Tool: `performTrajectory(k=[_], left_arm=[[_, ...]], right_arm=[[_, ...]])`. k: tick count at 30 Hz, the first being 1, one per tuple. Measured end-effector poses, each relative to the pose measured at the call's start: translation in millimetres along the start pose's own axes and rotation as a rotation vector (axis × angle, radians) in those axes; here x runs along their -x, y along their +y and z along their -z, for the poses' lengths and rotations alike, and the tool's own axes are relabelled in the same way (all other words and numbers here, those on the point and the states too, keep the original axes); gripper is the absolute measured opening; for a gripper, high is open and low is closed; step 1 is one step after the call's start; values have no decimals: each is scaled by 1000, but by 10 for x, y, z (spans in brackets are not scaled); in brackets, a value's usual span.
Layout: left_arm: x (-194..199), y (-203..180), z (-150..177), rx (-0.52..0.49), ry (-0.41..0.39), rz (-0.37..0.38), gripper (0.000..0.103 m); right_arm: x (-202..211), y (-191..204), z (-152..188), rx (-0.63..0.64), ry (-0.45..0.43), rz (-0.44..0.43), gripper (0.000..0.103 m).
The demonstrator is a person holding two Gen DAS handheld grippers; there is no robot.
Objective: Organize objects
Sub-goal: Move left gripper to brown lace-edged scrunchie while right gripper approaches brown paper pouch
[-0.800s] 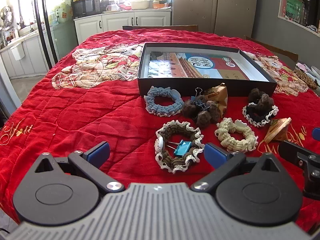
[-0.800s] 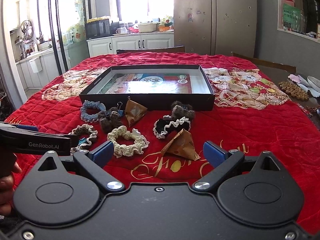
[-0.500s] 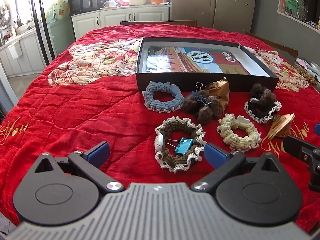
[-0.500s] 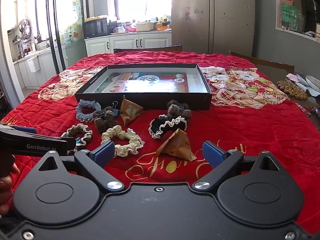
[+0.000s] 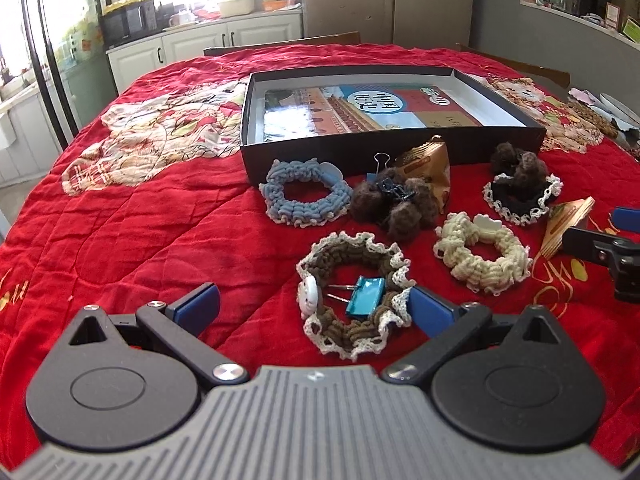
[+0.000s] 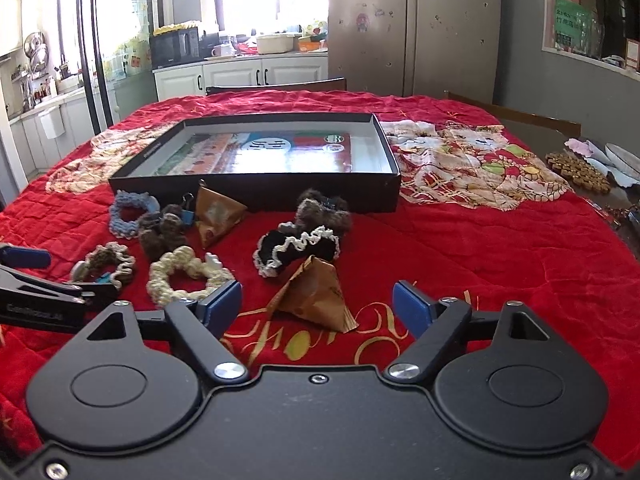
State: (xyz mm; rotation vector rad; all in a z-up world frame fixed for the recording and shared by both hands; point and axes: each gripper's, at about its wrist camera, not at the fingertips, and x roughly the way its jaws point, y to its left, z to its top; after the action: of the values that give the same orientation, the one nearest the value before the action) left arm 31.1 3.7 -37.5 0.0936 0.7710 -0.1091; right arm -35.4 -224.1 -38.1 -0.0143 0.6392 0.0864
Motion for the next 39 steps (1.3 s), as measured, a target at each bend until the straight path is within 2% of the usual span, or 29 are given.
performTrajectory(k=[5, 11, 18, 23, 27, 30, 32, 34, 39], left_arm=[[-102, 44, -23, 10, 15, 36, 103], [-147, 54, -25, 7, 9, 79, 96], [-85, 123, 2, 4, 7, 121, 91], [36, 237, -24, 28, -14, 189, 91], [73, 338, -90, 44, -75, 162, 90], [-21, 415, -134, 71, -66, 151, 78], [-137, 446, -163, 74, -33, 151, 66], [-227, 464, -169, 71, -7, 169, 63], [-227, 371, -181, 0, -15, 177, 60]], right_arm=[[-192, -32, -1, 2, 23, -5, 71], [-319, -75, 13, -12, 39, -30, 63], [-347, -95, 35, -12, 42, -49, 61], [-339, -92, 41, -11, 43, -47, 61], [-337, -100, 49, -3, 40, -48, 61], [-335, -96, 63, 0, 41, -50, 61], [-339, -88, 65, 3, 41, -51, 61], [-343, -79, 65, 7, 41, -51, 61], [-369, -79, 65, 6, 45, -51, 60]])
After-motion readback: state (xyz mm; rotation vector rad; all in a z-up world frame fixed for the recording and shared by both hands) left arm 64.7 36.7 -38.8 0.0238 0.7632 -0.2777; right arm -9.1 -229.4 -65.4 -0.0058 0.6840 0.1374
